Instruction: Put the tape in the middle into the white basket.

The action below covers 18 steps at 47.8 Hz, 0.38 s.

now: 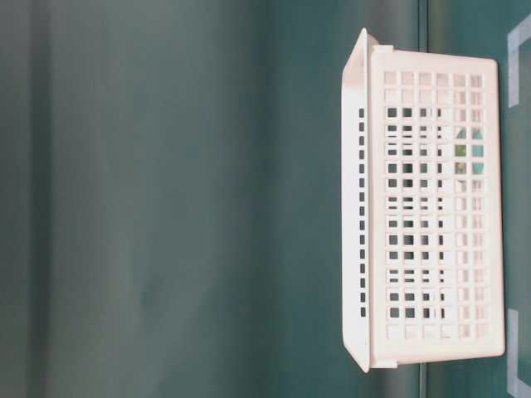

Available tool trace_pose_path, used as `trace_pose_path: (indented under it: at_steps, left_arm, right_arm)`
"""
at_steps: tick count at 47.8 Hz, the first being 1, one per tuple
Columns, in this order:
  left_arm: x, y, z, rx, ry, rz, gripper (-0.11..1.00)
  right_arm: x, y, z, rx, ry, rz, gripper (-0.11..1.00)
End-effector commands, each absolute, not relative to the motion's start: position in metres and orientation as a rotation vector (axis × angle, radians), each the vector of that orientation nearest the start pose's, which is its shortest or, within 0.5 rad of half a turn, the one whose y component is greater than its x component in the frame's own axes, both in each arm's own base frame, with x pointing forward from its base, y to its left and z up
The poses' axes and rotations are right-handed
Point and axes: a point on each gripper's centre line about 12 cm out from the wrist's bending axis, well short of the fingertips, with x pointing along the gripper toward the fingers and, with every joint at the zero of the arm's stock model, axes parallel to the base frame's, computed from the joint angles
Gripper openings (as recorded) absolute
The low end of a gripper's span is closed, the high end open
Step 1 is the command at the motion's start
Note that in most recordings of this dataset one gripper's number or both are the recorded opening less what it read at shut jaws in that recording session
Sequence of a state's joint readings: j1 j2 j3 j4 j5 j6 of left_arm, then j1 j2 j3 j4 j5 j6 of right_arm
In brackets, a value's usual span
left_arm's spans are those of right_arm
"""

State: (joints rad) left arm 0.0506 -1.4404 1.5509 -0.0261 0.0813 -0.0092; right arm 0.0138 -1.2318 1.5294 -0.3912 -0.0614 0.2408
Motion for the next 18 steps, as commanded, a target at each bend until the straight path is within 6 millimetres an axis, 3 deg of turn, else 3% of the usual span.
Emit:
trace_pose_path:
  at_steps: [1, 18]
  left_arm:
    - [0.1255, 0.0067, 0.1741, -0.04, 0.178, 0.056, -0.11]
    - [0.1255, 0.0067, 0.1741, -0.04, 0.178, 0.056, -0.11]
  right_arm:
    - [0.1408, 0.0044, 0.173, -0.152, 0.228, 0.053, 0.96]
    - [0.1385, 0.0055, 0.1647, -0.141, 0.234, 0.061, 0.96]
